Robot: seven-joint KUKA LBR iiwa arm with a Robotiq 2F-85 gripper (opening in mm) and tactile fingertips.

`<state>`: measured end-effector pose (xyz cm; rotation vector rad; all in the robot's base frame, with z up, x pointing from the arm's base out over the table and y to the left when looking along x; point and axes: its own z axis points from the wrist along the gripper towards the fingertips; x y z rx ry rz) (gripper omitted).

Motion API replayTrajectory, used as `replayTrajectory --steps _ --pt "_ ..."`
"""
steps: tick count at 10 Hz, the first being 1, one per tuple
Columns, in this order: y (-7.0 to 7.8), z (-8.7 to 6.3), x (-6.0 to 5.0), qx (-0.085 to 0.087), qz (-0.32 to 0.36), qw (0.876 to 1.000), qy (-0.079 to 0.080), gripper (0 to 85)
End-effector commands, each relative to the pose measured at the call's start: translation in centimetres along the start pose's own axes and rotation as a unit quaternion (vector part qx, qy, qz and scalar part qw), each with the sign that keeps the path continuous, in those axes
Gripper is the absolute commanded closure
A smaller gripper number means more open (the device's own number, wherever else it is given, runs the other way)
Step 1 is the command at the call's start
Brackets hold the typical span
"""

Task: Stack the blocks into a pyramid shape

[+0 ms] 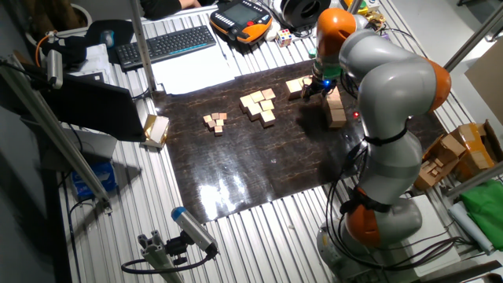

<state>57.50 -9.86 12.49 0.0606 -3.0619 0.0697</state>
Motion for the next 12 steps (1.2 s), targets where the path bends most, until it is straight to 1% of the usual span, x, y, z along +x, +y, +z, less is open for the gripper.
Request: replayTrajectory --steps 1,2,5,7,9,10,11,12 --pt "0.1 0.2 -0.3 -0.001 0.0 1.0 0.0 6.7" --pt "0.2 0.4 -0.5 -0.001 0.004 1.0 -0.001 7.0" --pt "0.4 0.9 -0.8 -0.005 0.015 1.0 0.01 9.0" --pt "0.8 1.3 -1.1 -0.007 0.021 1.0 0.012 9.0" --pt "1.0 2.0 -1.7 -0.011 0.023 1.0 0.011 8.7" --pt "1.1 2.1 -1.7 -0.016 0.023 1.0 0.009 9.0" --pt "1.2 2.0 -1.5 -0.014 0.023 1.0 0.009 9.3" --pt "1.2 1.8 -1.4 -0.014 0.019 1.0 0.018 9.7"
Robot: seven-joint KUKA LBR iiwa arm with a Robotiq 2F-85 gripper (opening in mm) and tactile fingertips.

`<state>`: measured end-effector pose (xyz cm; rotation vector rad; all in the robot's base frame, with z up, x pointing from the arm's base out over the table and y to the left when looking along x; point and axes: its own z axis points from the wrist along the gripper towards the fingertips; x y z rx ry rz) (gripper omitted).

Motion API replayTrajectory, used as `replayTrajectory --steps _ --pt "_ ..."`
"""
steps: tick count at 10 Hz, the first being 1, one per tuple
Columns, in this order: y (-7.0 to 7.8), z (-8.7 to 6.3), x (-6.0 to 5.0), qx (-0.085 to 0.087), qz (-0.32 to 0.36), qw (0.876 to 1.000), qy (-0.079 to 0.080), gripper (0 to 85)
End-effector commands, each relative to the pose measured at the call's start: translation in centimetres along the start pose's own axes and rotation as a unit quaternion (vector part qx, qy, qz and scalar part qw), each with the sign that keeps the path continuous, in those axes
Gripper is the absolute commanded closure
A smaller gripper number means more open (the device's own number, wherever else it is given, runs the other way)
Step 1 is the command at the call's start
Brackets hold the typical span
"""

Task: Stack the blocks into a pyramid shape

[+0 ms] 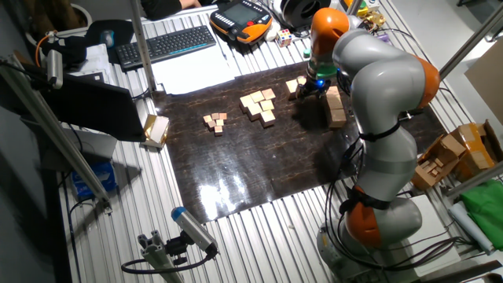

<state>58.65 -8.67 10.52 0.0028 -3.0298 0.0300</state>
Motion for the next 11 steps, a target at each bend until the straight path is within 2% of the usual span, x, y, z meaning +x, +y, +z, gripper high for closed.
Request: replayTrajectory --steps 1,5,6,11 --pt "0.08 0.0 0.09 -0.001 -0.004 1.0 0.002 10.0" --pt "0.08 0.0 0.09 -0.003 0.009 1.0 0.009 14.0" --pt "0.08 0.0 0.09 0.0 0.013 1.0 0.007 14.0" --pt "0.08 0.0 0.09 -0.013 0.017 1.0 -0.001 14.7"
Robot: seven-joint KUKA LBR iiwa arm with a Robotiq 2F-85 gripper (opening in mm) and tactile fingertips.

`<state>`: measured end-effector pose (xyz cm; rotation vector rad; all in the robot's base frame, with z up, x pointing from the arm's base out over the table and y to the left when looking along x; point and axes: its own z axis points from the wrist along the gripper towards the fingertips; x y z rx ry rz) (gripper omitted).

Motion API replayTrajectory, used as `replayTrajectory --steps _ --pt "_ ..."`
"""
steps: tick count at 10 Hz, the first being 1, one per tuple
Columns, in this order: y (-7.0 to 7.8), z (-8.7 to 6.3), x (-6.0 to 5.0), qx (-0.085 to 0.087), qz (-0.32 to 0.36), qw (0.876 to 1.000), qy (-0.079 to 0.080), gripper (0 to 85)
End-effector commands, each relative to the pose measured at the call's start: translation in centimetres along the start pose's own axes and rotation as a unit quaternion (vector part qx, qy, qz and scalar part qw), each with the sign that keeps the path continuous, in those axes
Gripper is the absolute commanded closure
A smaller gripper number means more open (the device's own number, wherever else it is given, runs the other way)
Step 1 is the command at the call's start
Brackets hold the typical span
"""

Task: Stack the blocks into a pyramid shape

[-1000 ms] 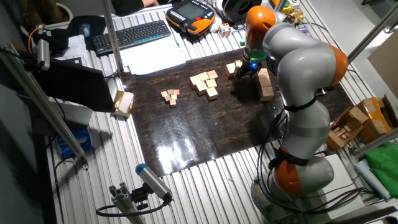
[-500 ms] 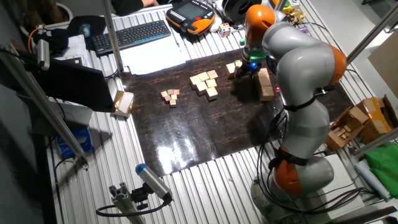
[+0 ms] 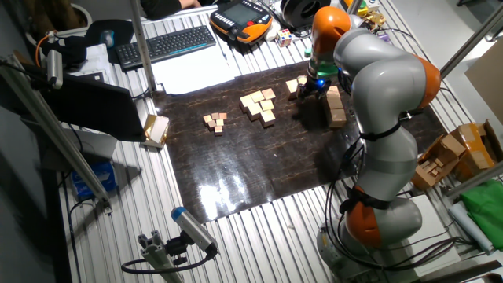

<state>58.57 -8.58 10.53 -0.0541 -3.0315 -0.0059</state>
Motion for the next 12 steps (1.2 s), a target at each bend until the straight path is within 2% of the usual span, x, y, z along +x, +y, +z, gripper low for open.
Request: replayTrajectory --steps 1,2,4,5,6,7,9,10,12 --pt "0.0 0.0 0.0 0.0 0.002 1.0 -0.002 13.0" --pt "0.2 -0.2 -0.6 0.0 0.008 1.0 -0.007 12.0" --pt "0.8 -1.4 -2.3 0.012 0.016 1.0 -0.023 12.0" --pt "1.0 -1.9 -3.0 0.015 0.018 0.999 -0.024 12.0" --pt "1.1 -2.2 -4.2 0.018 0.022 0.999 -0.032 12.0" --pt "1.2 -1.9 -5.2 0.013 0.027 0.999 -0.042 12.0" --pt "1.0 -0.9 -7.0 0.015 0.026 0.997 -0.07 12.0" --pt "0.7 -0.6 -7.6 0.014 0.023 0.997 -0.071 12.0" --pt "0.8 -0.8 -7.6 0.01 0.02 0.997 -0.069 12.3"
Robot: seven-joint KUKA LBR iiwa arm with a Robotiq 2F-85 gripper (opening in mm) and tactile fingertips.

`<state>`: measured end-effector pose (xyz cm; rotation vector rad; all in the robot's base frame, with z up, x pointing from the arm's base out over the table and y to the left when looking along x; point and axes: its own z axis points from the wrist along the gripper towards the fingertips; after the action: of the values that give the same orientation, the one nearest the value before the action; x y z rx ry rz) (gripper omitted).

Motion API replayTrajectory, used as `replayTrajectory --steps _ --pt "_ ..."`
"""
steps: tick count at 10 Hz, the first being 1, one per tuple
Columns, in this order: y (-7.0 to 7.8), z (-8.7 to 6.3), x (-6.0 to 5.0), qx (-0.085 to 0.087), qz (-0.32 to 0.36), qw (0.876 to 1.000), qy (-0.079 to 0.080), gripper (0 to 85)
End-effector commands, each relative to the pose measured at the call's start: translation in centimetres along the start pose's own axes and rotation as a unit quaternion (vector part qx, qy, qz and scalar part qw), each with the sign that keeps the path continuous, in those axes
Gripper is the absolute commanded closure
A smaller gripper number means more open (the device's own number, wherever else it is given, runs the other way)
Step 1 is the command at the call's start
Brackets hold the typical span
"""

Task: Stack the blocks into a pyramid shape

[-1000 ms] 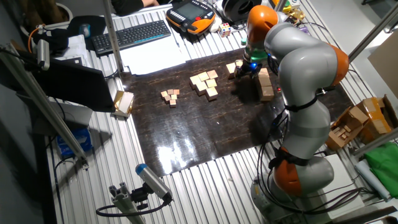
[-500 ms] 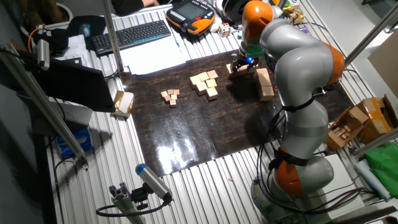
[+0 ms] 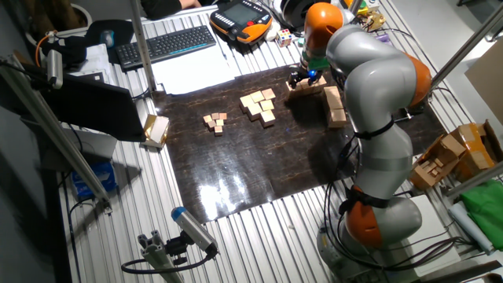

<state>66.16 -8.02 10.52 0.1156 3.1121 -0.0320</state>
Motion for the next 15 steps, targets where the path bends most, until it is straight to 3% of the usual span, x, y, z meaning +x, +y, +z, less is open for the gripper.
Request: replayTrajectory --steps 1,4,7,12,15 --pt "0.1 -0.1 0.2 0.0 0.001 1.0 0.001 12.7" --pt "0.1 -0.1 0.2 -0.006 -0.001 1.0 0.028 16.7" --pt "0.1 -0.1 0.2 -0.009 0.012 0.999 0.032 18.3" --pt "0.1 -0.1 0.2 -0.009 0.012 1.0 0.017 15.3" --pt "-0.4 0.1 -2.0 -0.009 0.002 1.0 0.008 9.7"
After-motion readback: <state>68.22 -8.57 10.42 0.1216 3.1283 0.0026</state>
